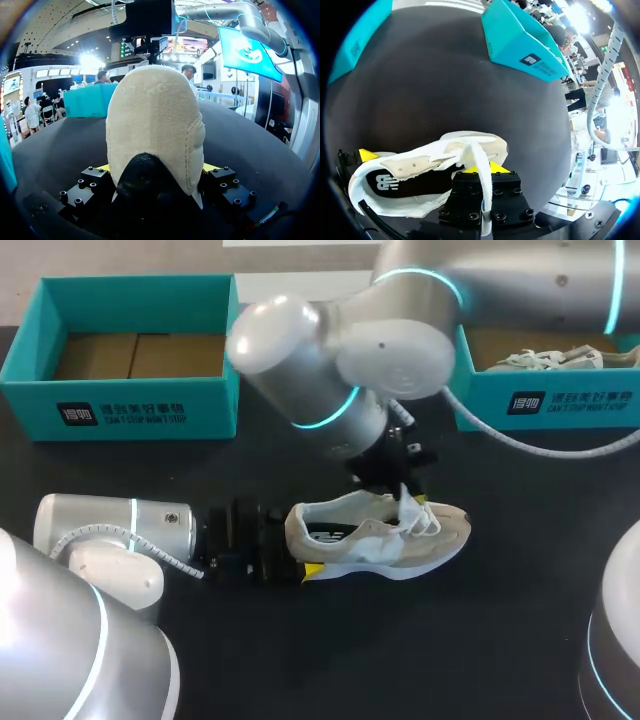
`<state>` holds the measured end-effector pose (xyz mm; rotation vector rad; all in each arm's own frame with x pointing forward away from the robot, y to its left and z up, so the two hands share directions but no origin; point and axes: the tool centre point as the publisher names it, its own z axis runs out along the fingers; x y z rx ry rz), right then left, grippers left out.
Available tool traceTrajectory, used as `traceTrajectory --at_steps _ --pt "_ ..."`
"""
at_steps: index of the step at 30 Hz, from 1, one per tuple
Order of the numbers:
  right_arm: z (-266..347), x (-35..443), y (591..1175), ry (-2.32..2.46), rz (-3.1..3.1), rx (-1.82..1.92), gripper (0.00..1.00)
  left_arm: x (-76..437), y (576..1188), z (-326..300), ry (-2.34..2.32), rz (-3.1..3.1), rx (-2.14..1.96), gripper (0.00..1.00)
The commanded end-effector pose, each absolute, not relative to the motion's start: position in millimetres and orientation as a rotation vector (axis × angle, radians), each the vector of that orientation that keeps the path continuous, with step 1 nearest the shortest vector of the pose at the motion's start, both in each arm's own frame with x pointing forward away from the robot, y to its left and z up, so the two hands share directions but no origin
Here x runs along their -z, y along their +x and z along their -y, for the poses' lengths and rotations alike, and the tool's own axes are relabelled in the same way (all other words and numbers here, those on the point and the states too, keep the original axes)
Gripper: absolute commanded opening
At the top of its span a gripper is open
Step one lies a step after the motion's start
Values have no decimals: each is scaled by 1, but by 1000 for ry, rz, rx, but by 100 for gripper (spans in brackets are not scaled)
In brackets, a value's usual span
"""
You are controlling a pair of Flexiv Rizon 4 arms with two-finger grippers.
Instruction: Take the shoe out of the shoebox, open the shoe tongue, remove and reinsert the insole, then place the shoe into the shoebox
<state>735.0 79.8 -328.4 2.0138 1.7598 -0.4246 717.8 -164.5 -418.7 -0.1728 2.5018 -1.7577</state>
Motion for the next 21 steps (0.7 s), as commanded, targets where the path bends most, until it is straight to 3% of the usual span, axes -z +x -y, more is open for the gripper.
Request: traceTrajectory --at_steps 1,6,8,9,10,12,14,19,21 --pt "-61 333 737 2084 -1789 333 0 419 718 165 -172 -2505 1754 0" --pt "-46 339 739 2067 -1805 355 0 419 718 165 -172 -2505 1754 0" --pt "-41 341 741 2064 -1809 359 17 419 718 165 -172 -2505 1754 0" --pt "-39 343 741 2063 -1816 363 21 419 718 165 -172 -2505 1754 0" --pt "-38 344 742 2063 -1814 363 33 419 718 165 -172 -2505 1754 0" --pt "-35 348 743 2068 -1813 367 45 419 718 165 -172 -2505 1754 0" --pt "-32 351 744 2071 -1807 377 67 419 718 165 -172 -2505 1754 0" --pt "-23 356 742 2098 -1766 404 83 419 718 165 -172 -2505 1754 0" --pt "-18 361 740 2108 -1745 428 84 419 718 165 -172 -2505 1754 0"
